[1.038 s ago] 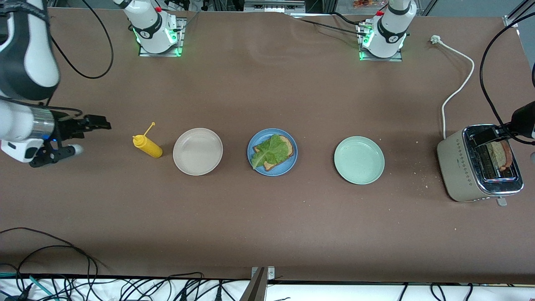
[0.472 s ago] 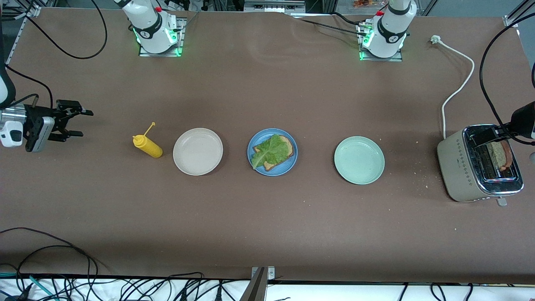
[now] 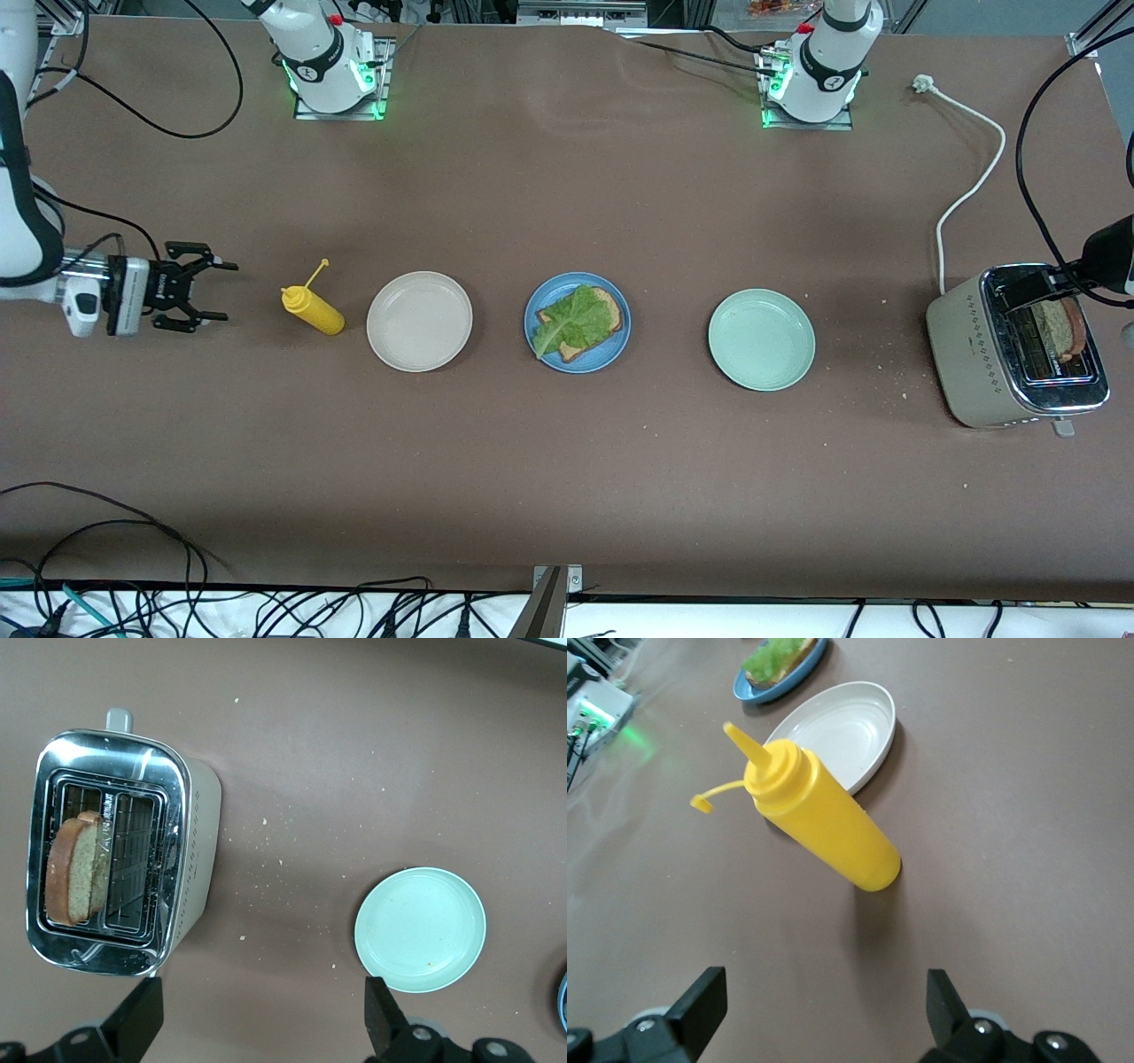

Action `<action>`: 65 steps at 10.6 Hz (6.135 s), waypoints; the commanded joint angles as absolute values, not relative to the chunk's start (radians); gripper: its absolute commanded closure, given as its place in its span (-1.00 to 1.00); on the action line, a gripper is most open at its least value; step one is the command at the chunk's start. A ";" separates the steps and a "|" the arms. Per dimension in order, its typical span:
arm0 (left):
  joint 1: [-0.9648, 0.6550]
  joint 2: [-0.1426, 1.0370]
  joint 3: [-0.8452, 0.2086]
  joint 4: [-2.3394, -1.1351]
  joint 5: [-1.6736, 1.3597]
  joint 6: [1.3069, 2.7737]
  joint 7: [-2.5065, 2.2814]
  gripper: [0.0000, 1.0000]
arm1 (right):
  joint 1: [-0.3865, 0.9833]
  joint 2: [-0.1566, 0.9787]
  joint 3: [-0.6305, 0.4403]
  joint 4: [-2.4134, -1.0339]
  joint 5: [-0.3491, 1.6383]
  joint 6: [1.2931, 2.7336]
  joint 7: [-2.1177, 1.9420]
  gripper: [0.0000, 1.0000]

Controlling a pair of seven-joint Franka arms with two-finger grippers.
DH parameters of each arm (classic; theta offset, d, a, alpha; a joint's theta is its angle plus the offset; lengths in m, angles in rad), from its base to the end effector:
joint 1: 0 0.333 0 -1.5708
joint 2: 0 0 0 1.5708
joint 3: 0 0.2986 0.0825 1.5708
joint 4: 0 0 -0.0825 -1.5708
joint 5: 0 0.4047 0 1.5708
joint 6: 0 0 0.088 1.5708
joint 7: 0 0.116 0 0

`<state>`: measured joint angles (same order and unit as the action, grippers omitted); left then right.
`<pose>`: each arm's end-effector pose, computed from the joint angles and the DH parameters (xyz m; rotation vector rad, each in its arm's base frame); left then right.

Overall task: Make sandwich in blue plate with both arms
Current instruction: 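Move the open right gripper toward the yellow mustard bottle, then close the right gripper around the yellow mustard bottle, then lift the mustard with the right gripper and tilt it over the bread, then return the mustard beside the white plate while the left gripper reaches the toaster, then grasp the toasted bread slice with the left gripper and lift it out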

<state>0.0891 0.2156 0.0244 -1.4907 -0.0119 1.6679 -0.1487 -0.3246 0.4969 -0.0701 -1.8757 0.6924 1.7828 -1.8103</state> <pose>0.6362 0.0699 0.5149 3.1080 0.4113 -0.0603 0.5584 -0.1668 0.1912 -2.0425 -1.1894 -0.3282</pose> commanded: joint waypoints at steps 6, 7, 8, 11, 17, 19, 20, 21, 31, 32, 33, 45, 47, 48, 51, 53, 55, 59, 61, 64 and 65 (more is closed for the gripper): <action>0.089 0.210 0.020 -1.491 0.011 1.657 -0.130 -1.00 | -0.325 0.652 -0.017 -1.861 0.946 1.772 -2.289 -1.00; 0.089 0.210 0.020 -1.491 0.012 1.657 -0.130 -1.00 | -0.324 0.667 0.004 -1.861 0.966 1.772 -2.289 -1.00; 0.089 0.210 0.020 -1.491 0.011 1.657 -0.130 -1.00 | -0.324 0.678 0.011 -1.862 0.992 1.769 -2.292 -1.00; 0.089 0.210 0.020 -1.491 0.011 1.657 -0.130 -1.00 | -0.322 0.686 0.052 -1.859 0.996 1.770 -2.292 -1.00; 0.089 0.210 0.020 -1.491 0.012 1.657 -0.130 -1.00 | -0.293 0.684 0.074 -1.858 1.005 1.770 -2.269 0.73; 0.089 0.210 0.020 -1.491 0.011 1.657 -0.130 -1.00 | -0.293 0.673 0.072 -1.856 1.000 1.770 -2.200 1.00; 0.089 0.210 0.020 -1.491 0.012 1.657 -0.130 -1.00 | -0.293 0.663 0.072 -1.850 0.991 1.769 -2.151 1.00; 0.089 0.210 0.020 -1.491 0.011 1.657 -0.130 -1.00 | -0.290 0.646 0.072 -1.847 0.964 1.769 -2.081 1.00; 0.091 0.218 0.020 -1.491 0.012 1.658 -0.129 -1.00 | 0.104 0.626 0.202 -1.333 0.166 1.690 -0.867 1.00; 0.092 0.218 0.020 -1.491 0.012 1.660 -0.129 -1.00 | 0.167 0.626 0.201 -1.316 0.087 1.690 -0.820 1.00; 0.092 0.218 0.020 -1.491 0.012 1.658 -0.129 -1.00 | 0.239 0.627 0.201 -1.310 -0.030 1.692 -0.758 1.00; 0.291 0.345 0.029 -1.477 0.136 1.721 0.133 -1.00 | 0.646 0.716 0.195 -1.304 -0.782 1.514 -0.518 1.00; 0.328 0.394 0.029 -1.477 0.137 1.776 0.133 -0.99 | 0.608 0.707 0.195 -1.298 -0.682 1.525 -0.599 1.00; 0.334 0.420 0.029 -1.477 0.132 1.778 0.133 -0.96 | 0.582 0.706 0.196 -1.266 -0.611 1.526 -0.638 1.00; 0.336 0.477 0.028 -1.476 0.121 1.807 0.133 -0.86 | 0.484 0.687 0.199 -1.198 -0.320 1.529 -0.722 1.00; 0.334 0.497 0.028 -1.477 0.121 1.833 0.133 -0.64 | 0.401 0.683 0.199 -1.186 -0.157 1.534 -0.787 1.00; 0.334 0.497 0.028 -1.479 0.123 1.827 0.135 0.19 | 0.278 0.683 0.199 -1.186 0.017 1.548 -0.926 1.00; 0.334 0.495 0.028 -1.480 0.124 1.818 0.138 1.00 | 0.074 0.683 0.199 -1.195 0.247 1.532 -1.336 1.00; 0.336 0.480 0.026 -1.473 0.132 1.793 0.146 1.00 | -0.006 0.683 0.199 -1.235 0.322 1.529 -1.553 1.00; 0.336 0.394 0.026 -1.435 0.137 1.717 0.193 1.00 | -0.109 0.687 0.199 -1.316 0.434 1.531 -1.838 1.00; 0.337 0.373 0.026 -1.408 0.137 1.660 0.212 1.00 | -0.142 0.692 0.199 -1.354 0.474 1.532 -1.914 1.00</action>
<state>0.3319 0.4472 0.0316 -1.4445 0.1115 1.7709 0.1588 -0.0654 0.6962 0.1831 -1.2768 0.3819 1.5380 -1.7474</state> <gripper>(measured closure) 0.877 0.894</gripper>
